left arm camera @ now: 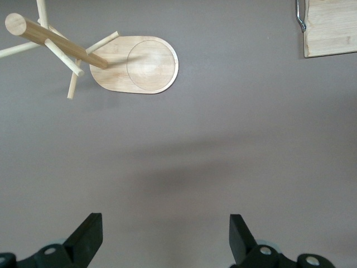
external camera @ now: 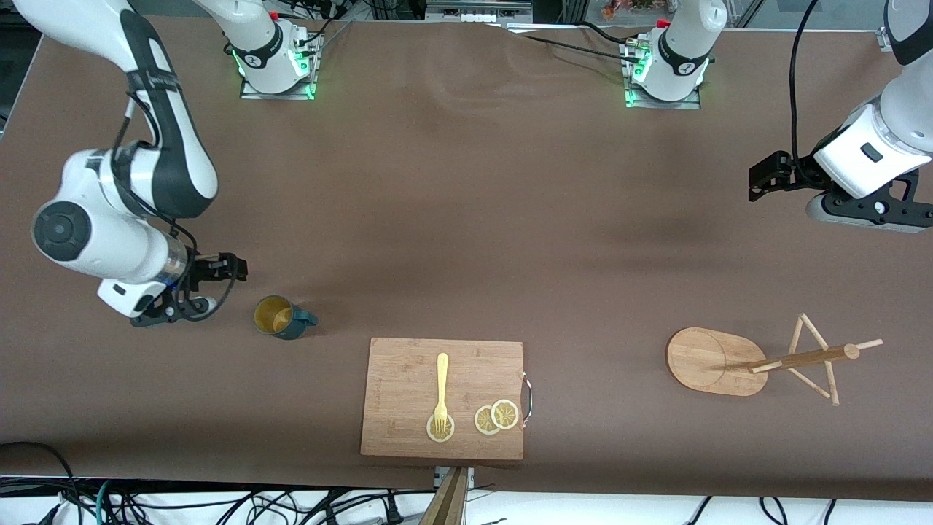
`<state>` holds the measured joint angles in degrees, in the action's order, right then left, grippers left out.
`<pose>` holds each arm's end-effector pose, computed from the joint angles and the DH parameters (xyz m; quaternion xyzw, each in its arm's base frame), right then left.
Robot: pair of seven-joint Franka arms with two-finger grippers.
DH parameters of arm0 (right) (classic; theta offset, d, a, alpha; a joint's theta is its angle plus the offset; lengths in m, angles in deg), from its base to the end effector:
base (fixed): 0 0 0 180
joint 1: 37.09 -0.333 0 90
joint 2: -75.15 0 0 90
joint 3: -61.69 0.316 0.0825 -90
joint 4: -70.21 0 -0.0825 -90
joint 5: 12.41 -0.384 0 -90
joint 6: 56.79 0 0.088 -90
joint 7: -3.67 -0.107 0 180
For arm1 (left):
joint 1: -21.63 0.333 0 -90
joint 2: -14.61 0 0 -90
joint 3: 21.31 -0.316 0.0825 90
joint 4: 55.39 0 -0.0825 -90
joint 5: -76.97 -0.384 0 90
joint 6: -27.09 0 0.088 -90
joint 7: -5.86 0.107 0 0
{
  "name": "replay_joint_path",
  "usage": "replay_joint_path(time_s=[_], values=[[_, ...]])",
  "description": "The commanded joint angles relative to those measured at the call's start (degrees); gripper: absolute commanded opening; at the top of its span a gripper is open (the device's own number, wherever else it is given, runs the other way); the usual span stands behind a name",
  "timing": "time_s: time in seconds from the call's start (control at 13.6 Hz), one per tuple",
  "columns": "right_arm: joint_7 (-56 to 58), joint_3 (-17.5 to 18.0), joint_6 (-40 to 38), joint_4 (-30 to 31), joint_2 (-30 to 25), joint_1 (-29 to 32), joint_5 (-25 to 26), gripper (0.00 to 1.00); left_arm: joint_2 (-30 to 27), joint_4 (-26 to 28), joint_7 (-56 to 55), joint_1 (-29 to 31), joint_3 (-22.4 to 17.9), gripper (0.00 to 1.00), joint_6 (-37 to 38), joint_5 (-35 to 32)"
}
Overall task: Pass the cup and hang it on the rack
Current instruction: 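Lower the open right gripper onto the teal mug's rim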
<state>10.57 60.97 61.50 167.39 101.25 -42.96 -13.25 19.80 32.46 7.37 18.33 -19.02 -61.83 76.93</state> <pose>0.6550 0.0606 0.3245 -0.9939 -0.1016 0.0434 0.0042 0.5760 -0.0553 0.5893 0.9974 -0.0619 -0.0359 0.0002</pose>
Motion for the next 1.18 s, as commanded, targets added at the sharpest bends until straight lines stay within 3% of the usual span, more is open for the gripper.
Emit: replay_joint_path(time_s=[0.0, 0.22, 0.59, 1.11], values=[[-1.5, 0.0, 0.8, -5.0, 5.3, -0.3, -1.1, 1.00, 0.7, -1.7, 0.4, -0.3, 0.0, 1.00, 1.1, -1.2], [-1.5, 0.0, 0.8, -10.4, 10.2, -0.5, -1.1, 1.00, 0.7, -1.7, 0.4, -0.3, 0.0, 1.00, 1.2, -1.2], [-3.3, -0.1, 3.1, -11.8, 12.7, -2.1, -0.9, 0.94, 0.7, -1.7, 0.3, -0.3, 0.0, 1.00, 1.1, -1.2], [-3.5, -0.1, 3.7, -11.0, 13.1, -2.1, -4.8, 0.47, 0.8, -1.7, 0.3, -0.2, 0.0, 1.00, 1.4, -1.2]])
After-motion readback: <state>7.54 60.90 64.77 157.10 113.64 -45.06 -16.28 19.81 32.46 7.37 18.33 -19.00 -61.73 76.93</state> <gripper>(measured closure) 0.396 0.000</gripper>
